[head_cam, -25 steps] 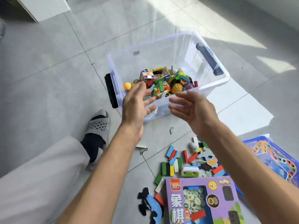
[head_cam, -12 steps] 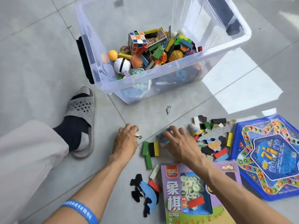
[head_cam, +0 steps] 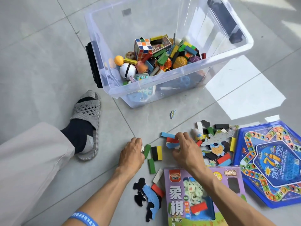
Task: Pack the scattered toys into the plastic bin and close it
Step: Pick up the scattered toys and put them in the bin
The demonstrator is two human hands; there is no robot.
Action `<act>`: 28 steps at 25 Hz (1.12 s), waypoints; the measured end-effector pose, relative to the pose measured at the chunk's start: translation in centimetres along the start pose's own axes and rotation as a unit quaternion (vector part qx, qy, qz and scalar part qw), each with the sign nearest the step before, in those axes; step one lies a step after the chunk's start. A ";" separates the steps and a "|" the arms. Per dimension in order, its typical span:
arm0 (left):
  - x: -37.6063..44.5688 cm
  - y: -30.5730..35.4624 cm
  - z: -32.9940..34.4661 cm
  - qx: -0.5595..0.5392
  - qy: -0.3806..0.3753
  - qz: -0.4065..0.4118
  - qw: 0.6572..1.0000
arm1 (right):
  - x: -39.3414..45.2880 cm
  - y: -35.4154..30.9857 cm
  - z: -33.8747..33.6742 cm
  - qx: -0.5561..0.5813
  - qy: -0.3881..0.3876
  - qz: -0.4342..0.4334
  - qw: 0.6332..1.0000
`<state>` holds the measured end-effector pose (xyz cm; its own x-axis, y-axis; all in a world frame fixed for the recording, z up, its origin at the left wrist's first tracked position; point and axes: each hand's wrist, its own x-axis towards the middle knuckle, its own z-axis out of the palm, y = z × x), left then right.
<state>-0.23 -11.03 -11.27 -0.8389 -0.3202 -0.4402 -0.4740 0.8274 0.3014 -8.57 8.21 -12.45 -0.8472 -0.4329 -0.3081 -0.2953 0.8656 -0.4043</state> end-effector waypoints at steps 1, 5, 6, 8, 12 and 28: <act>-0.4 0.2 0.2 -0.012 0.004 -0.005 1.000 | -0.1 0.1 -0.1 -0.004 0.000 -0.003 1.000; -0.8 0.6 0.9 -0.017 0.017 0.005 1.000 | -0.6 -0.6 0.4 -0.075 -0.003 -0.018 0.997; -0.8 0.5 1.0 0.000 0.012 0.010 1.000 | -0.7 -0.9 0.6 -0.082 -0.002 -0.017 0.997; -0.8 0.4 1.1 0.032 -0.007 0.012 0.999 | -0.8 -0.8 1.0 -0.045 -0.005 0.008 0.999; -0.4 0.2 1.3 0.000 0.000 -0.030 1.000 | -0.8 -1.2 -3.2 0.282 0.002 0.149 0.948; 0.1 10.7 -20.8 -0.528 0.171 -0.090 0.827 | -0.1 -4.3 -10.7 0.277 0.104 0.074 0.952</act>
<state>-10.94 -11.85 9.53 -0.6709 -0.6551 -0.3475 -0.4168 -0.0544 0.9073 -11.91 7.24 -1.45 -0.9476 -0.2073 -0.2430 0.0635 0.6234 -0.7793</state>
